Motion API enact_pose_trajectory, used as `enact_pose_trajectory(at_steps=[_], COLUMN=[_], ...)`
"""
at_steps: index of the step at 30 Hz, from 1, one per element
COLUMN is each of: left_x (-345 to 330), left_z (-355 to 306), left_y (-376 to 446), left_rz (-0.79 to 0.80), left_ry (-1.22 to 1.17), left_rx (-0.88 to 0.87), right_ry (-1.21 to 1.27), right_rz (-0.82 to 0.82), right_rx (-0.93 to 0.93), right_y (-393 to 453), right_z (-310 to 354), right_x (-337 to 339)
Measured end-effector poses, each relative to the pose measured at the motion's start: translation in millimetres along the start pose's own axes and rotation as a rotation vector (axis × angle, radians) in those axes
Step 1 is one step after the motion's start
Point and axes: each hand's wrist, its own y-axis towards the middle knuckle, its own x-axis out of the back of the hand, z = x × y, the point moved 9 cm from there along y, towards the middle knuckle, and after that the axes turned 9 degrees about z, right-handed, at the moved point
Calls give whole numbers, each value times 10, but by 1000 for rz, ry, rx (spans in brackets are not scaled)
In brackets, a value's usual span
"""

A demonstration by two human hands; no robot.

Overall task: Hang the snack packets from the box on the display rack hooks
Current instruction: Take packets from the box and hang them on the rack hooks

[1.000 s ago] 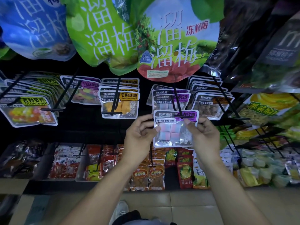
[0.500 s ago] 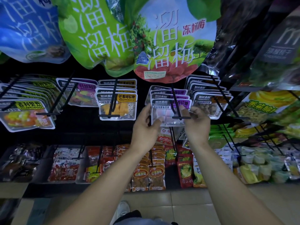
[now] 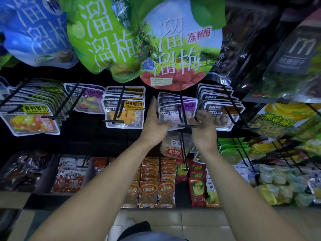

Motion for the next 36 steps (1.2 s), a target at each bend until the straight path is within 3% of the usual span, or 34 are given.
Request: enact_pose_trajectory(at_steps=[7,10,13,19,25,29,36], left_x=[-117,-110,118,1285,2543,3180,4330], left_z=[32,395,880,1889,2469,2958,3681], left_y=[-307,-700,-1213,-2639,-4275,-5031,-5649], left_rz=[-27,-33,-89,-414,-737,-799,-737], left_ry=[-10,-13,-6,16,35,32,52], left_rx=[-9,87,221,502,698,790,910], right_ry=[-40,-93,-109,-271,-470,-635,-867], right_rz=[90,162,334,825,1284,1417,1561], right_rx=[-69,-165,-239,-234,-24,2,37], right_y=[-251,-479,-781,-1628,-2758,-3328,-4023], right_z=[-273,-540,-799,-970,-788,-889,-881], right_x=[-53,-345,-908,-2546,-4177,-4954,-6331])
